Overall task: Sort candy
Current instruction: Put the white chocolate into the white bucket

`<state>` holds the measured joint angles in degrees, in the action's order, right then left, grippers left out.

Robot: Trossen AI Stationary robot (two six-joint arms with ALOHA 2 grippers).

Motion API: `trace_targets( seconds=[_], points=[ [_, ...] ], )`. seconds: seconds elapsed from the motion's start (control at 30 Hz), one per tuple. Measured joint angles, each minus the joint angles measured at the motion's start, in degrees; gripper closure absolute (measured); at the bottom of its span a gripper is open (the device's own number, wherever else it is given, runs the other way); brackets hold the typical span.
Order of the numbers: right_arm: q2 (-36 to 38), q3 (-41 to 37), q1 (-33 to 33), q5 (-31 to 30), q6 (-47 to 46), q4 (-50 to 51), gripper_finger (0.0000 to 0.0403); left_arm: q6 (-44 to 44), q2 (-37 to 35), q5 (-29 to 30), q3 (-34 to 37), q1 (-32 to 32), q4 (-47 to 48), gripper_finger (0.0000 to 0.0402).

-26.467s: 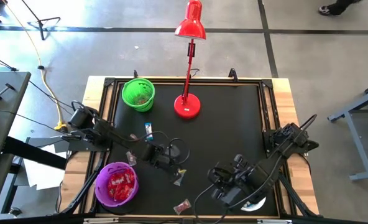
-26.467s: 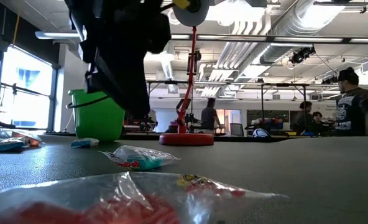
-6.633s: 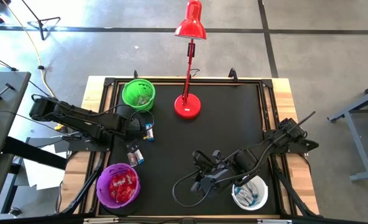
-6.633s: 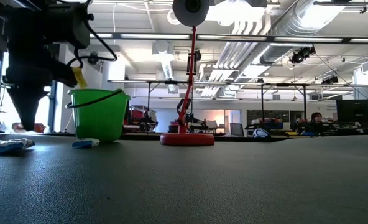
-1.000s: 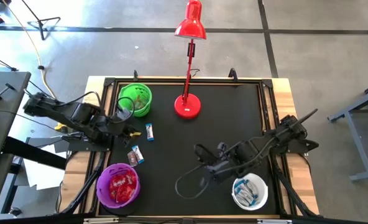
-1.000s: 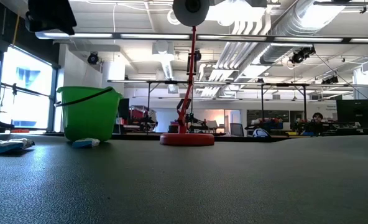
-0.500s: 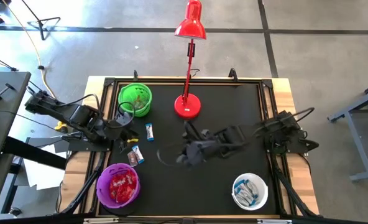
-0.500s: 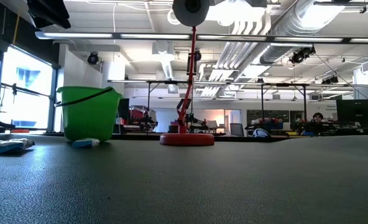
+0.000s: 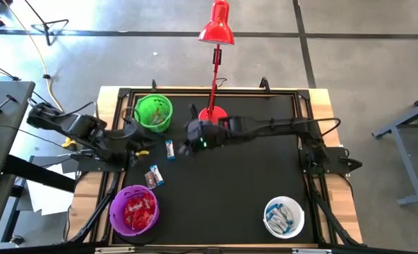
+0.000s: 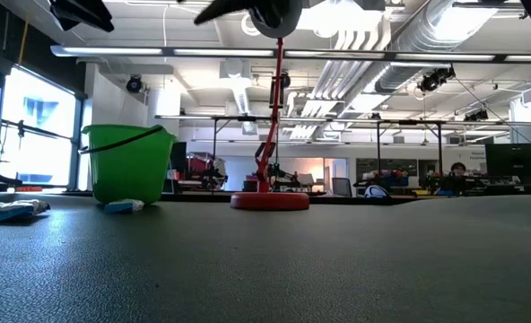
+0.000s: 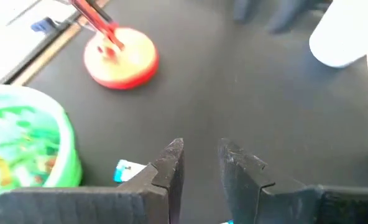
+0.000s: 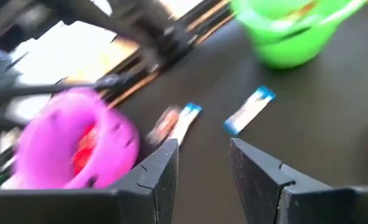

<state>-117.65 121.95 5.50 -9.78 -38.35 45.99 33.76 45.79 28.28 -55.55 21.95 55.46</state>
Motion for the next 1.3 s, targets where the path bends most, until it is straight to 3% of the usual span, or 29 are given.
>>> trace_targets(
  seconds=[0.1,0.23,0.33,0.53,0.77,0.87,1.03,1.2,1.3],
  points=[
    [-0.8,0.2,-2.5,-7.9,-0.5,-0.2,0.0261,0.0,-2.5,3.4,0.0,0.0,0.0,0.0316],
    [-5.0,0.1,-3.8,-17.7,-12.2,-0.2,0.0261,1.8,-5.3,8.1,0.0,0.0,0.0,0.0316],
    [-9.6,0.1,-3.4,-17.4,-16.2,-2.4,0.0261,2.0,-6.6,9.1,0.0,0.0,0.0,0.0316],
    [-16.8,-0.1,-3.0,-8.5,-17.9,-9.4,0.0261,2.3,-7.2,6.7,0.0,0.0,2.1,0.0316],
    [-11.3,0.0,-1.5,-14.2,-13.9,-4.6,0.0261,7.7,-6.4,0.2,2.9,0.0,10.0,0.0316],
    [-7.8,0.0,0.1,-17.1,-11.1,-0.2,0.0261,0.3,-6.0,-2.9,6.3,0.0,9.0,0.0316],
    [-2.1,0.0,2.5,-19.4,-9.3,7.6,0.0261,-23.6,-3.7,-7.8,11.3,-0.2,8.4,0.0316],
    [2.2,0.0,5.3,-20.1,-12.7,15.0,0.0261,-35.1,1.5,-9.8,11.5,-1.8,3.6,0.0316],
    [4.2,0.0,7.1,-20.1,-16.2,17.7,0.0261,-33.3,5.5,-5.2,11.5,-3.7,-2.3,0.0316]
  ],
)
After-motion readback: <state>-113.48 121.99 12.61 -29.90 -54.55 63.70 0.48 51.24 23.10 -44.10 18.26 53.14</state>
